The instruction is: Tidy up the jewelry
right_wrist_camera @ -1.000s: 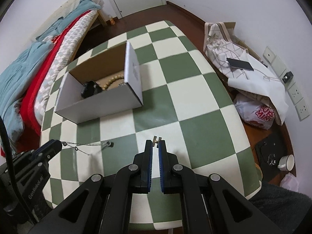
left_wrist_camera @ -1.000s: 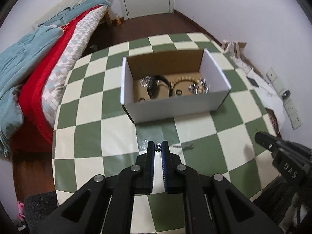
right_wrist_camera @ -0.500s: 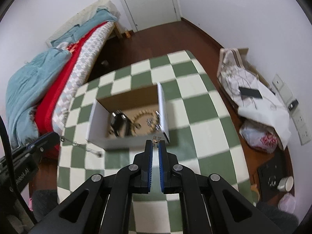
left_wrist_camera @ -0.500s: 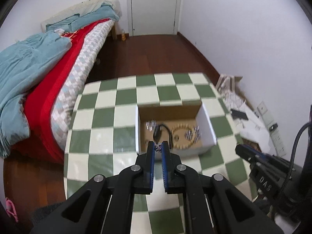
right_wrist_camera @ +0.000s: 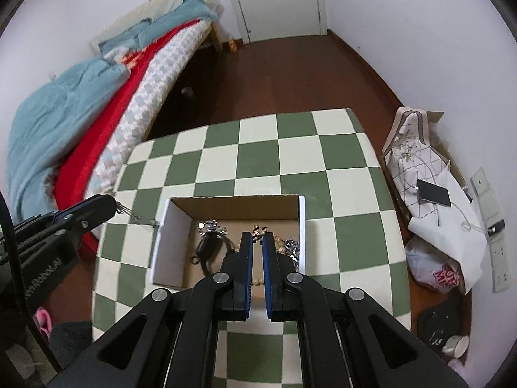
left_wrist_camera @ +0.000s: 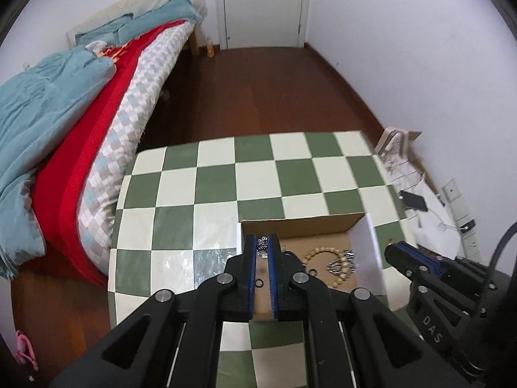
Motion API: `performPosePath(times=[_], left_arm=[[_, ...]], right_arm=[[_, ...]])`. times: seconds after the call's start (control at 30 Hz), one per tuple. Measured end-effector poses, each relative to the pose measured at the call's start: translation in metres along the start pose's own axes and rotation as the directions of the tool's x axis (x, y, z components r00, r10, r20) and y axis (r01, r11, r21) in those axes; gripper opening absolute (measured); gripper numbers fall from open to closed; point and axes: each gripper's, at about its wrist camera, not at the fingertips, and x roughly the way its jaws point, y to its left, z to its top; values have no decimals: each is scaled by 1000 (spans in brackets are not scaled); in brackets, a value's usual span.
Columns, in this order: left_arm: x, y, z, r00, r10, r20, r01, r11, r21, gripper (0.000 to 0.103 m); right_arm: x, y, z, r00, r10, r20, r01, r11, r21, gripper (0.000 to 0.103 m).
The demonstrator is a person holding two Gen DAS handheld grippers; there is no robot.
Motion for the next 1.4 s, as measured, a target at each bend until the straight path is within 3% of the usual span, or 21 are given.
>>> performPosePath(times=[0.33, 0.53, 0.7, 0.73, 0.8, 0.87, 0.93, 1.0, 1.03, 1.07, 1.13, 1.4], left_arm=[[52, 5, -6, 995, 2, -102, -5, 1000, -24, 4], [64, 5, -8, 991, -20, -132, 14, 999, -40, 5], [63, 8, -7, 991, 9, -132, -15, 999, -51, 9], [61, 9, -7, 991, 15, -130, -23, 998, -57, 9], [56, 11, -6, 993, 30, -117, -38, 997, -64, 9], [50, 13, -5, 994, 42, -103, -50, 996, -68, 18], [43, 15, -5, 995, 55, -80, -61, 995, -74, 64], [34, 17, -6, 996, 76, -46, -80, 994, -81, 87], [30, 18, -6, 996, 80, -35, -83, 993, -79, 87], [27, 18, -6, 995, 92, -29, -94, 993, -73, 87], [22, 18, -7, 993, 111, -26, -112, 992, -64, 100], [5, 17, -27, 986, 163, -17, -164, 985, -46, 103]], right_arm=[[47, -8, 6, 996, 4, -84, -7, 1000, -27, 6], [60, -12, 12, 993, 27, -113, -30, 999, -27, 6], [63, -12, 15, 990, 20, -137, -24, 999, -27, 7], [63, -12, 15, 990, 8, -141, -13, 999, -30, 9], [61, -13, 15, 990, -2, -144, -2, 1000, -28, 29], [57, -13, 14, 990, -26, -137, 22, 999, -35, 74], [51, -12, 12, 991, -45, -128, 39, 998, -43, 78], [47, -12, 10, 988, -84, -126, 78, 995, -57, 78], [44, -12, 9, 988, -98, -122, 91, 994, -59, 80], [42, -12, 7, 986, -117, -121, 110, 992, -61, 88], [38, -13, 5, 981, -151, -120, 143, 987, -67, 97], [20, -17, -14, 972, -202, -123, 197, 979, -55, 102]])
